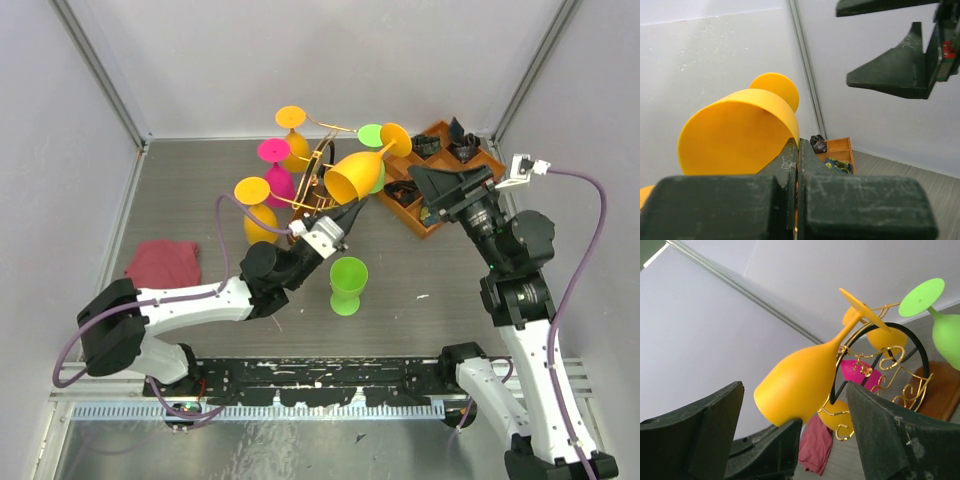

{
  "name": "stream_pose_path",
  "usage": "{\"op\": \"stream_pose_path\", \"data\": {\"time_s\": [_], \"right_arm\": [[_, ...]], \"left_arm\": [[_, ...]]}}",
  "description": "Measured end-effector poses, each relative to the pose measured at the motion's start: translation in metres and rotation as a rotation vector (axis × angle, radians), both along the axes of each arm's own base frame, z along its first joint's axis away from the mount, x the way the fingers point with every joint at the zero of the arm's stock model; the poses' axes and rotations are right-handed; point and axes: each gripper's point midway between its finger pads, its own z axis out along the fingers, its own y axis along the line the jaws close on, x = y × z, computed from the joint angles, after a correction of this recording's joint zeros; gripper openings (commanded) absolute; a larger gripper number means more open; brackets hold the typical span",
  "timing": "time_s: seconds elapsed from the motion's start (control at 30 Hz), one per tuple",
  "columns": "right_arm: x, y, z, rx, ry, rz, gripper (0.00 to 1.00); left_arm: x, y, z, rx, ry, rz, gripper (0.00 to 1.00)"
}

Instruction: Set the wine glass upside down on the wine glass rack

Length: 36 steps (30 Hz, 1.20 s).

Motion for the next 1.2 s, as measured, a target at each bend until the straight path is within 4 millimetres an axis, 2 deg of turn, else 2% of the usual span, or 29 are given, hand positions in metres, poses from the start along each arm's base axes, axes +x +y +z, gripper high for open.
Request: {"op": "stream_pose_path", "data": {"time_s": [0.13,0.37,0.77,0.97,1.1,1.2], "right_arm": [[0.016,0.014,0.000,0.009,0.007,0.042,0.88],[0.039,0.052,-0.028,-0.012,0.099,0.125,0.84],[0.046,0.064,-0.001,0.044,0.006,0.113,0.80],[0.057,0.072,-0.003,0.055,0.007,0.112,0.75],[0.064,0.077,-0.006,0.059,0.011,0.115,0.69],[0.065,0.080,-0.004,0.069,0.004,0.121,0.59]], "left_arm": [[0.002,-0.002,-0.003,-0.010,-0.020,0.013,0.00],[0.000,0.005,0.013,-0.062,-0.063,0.025,0.00],[-0.005,0.012,0.011,-0.087,-0.100,0.028,0.00],[-0.009,0.009,0.012,-0.110,-0.117,0.007,0.00],[-0.009,0.004,0.007,-0.101,-0.121,-0.006,0.00],[-0.009,0.004,0.007,-0.103,-0.123,-0.008,0.00]]}}
